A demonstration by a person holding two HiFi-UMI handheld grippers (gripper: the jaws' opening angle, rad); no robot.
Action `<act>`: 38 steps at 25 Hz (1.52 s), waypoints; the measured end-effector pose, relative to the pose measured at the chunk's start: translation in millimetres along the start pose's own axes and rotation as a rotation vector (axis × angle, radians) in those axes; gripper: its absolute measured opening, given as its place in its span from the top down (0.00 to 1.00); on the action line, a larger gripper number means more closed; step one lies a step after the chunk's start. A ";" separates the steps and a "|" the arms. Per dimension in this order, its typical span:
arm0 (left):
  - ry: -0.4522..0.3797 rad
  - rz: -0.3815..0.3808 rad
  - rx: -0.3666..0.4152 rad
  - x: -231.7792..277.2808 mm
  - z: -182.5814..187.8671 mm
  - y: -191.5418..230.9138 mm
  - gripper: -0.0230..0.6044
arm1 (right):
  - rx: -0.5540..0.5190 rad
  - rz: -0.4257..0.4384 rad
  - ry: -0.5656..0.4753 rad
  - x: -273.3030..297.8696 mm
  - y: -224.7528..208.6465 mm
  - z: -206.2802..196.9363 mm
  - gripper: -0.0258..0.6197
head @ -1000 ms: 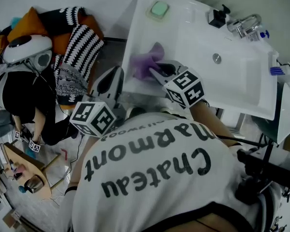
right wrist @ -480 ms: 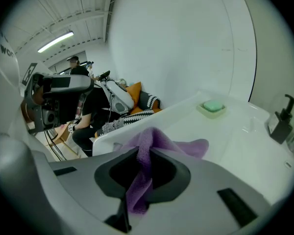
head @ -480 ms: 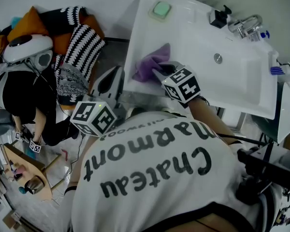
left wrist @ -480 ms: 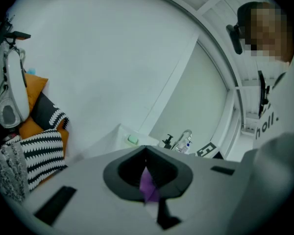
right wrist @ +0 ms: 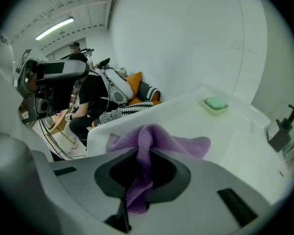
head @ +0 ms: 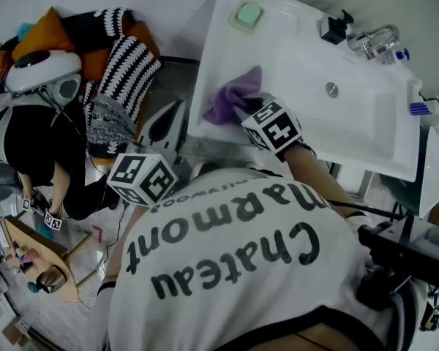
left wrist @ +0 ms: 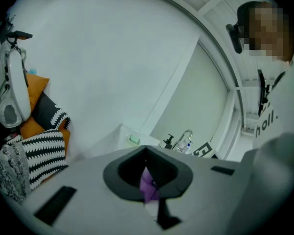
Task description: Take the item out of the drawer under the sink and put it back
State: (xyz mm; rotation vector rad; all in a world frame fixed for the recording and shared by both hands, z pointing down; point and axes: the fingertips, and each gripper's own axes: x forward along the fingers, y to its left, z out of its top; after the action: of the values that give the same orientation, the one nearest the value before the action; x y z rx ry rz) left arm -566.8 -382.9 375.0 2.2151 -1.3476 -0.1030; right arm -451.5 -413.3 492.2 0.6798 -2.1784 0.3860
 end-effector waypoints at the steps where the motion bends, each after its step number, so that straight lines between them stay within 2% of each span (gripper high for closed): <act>1: 0.000 0.001 0.000 -0.6 0.0 1.1 0.95 | -0.004 -0.001 0.007 1.4 0.6 -0.6 0.88; 13: 0.011 0.002 0.001 -5.3 0.3 11.9 0.95 | -0.006 0.005 0.040 12.6 6.5 -1.3 0.88; 19: 0.017 -0.007 0.005 -10.1 1.8 18.3 0.95 | 0.077 0.047 0.064 14.9 6.8 -1.4 0.88; 25: 0.034 -0.025 0.004 -13.6 -1.1 27.7 0.95 | 0.103 0.016 0.080 18.1 8.2 -0.2 0.88; 33: 0.080 -0.053 -0.017 -9.0 -20.7 33.6 0.95 | 0.183 0.027 0.067 19.3 7.9 -1.2 0.87; 38: 0.102 -0.062 -0.018 -1.9 -25.5 30.8 0.95 | 0.198 0.032 0.041 19.6 8.2 -1.0 0.86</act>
State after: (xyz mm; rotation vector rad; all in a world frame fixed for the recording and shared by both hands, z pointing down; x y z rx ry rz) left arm -584.0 -381.8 411.2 2.2164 -1.2190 -0.0245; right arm -466.2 -412.9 507.6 0.7387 -2.1318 0.6336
